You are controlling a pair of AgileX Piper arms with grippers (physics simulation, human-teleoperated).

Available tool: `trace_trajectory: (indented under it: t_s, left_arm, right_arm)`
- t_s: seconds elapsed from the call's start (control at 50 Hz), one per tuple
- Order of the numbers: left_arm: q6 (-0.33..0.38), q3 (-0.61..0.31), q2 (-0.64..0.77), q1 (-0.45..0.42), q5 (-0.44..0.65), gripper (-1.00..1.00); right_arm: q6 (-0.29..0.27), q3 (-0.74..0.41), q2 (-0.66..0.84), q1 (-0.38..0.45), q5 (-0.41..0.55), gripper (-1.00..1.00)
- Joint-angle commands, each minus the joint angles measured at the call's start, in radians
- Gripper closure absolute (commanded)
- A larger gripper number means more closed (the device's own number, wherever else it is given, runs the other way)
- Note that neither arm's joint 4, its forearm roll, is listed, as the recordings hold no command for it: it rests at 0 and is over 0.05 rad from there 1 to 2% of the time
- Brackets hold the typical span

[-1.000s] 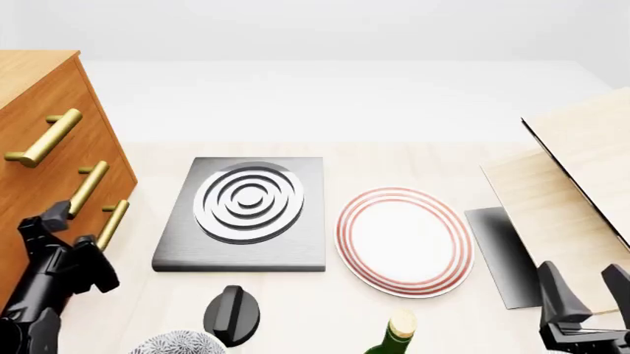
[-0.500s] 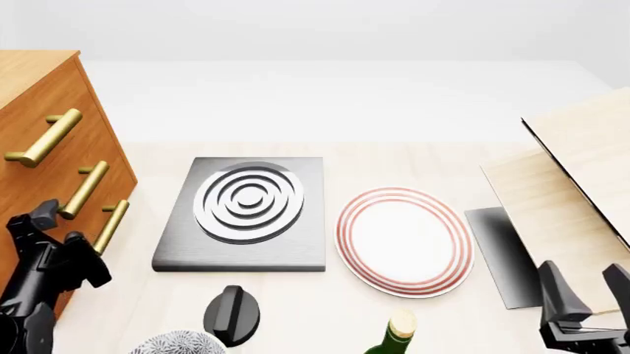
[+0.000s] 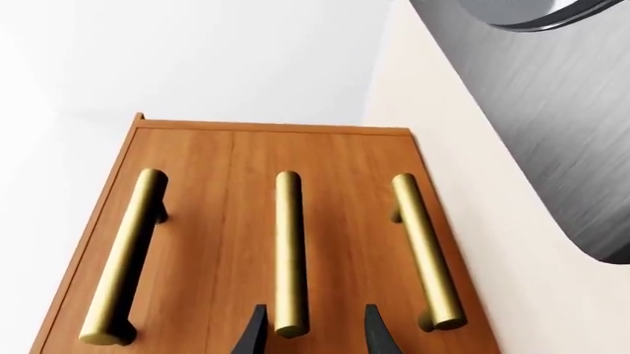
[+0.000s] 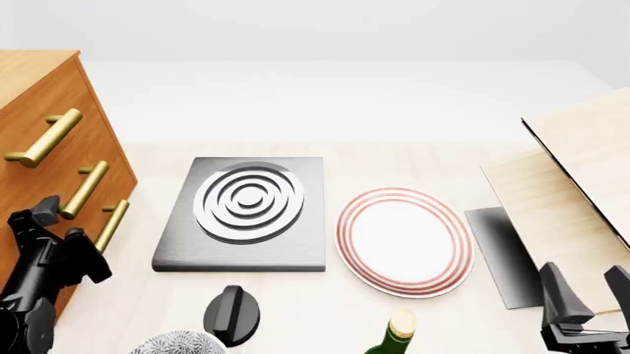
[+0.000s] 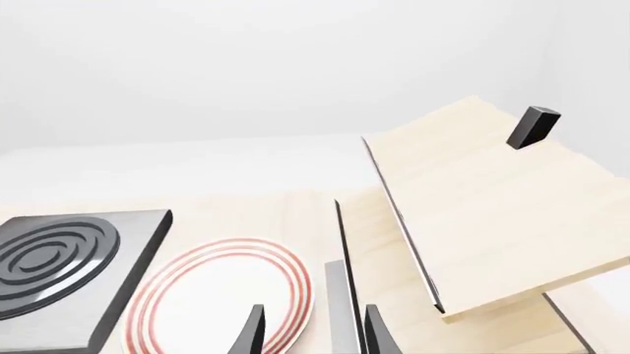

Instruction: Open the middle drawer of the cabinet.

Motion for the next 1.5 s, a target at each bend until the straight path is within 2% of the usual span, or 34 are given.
trace_trajectory:
  t_s: [0.02, 0.16, 0.18, 0.54, 0.74, 0.98, 1.5]
  left_arm:
    - [-0.021, -0.038, 0.007, 0.052, -0.007, -1.00]
    - [-0.008, -0.038, 0.021, 0.036, -0.007, -1.00]
    - [-0.004, -0.032, 0.017, 0.027, -0.007, 1.00]
    - [0.010, -0.023, -0.005, 0.016, -0.007, 1.00]
    - [-0.007, -0.028, -0.016, -0.026, -0.007, 1.00]
    - [-0.002, -0.033, -0.018, -0.074, -0.007, 1.00]
    - [0.011, -0.028, -0.032, -0.166, -0.007, 1.00]
  right_arm:
    - [0.002, 0.000, -0.015, 0.000, 0.011, -1.00]
    - [0.002, 0.000, -0.020, -0.001, 0.017, -1.00]
    - [0.002, 0.000, -0.020, -0.001, 0.017, -1.00]
    - [0.001, 0.000, -0.020, 0.002, 0.014, -1.00]
    - [0.003, 0.000, -0.029, 0.003, 0.020, -1.00]
    - [0.007, -0.001, -0.057, 0.007, 0.047, -1.00]
    - [0.015, -0.001, -0.052, 0.021, 0.035, -1.00]
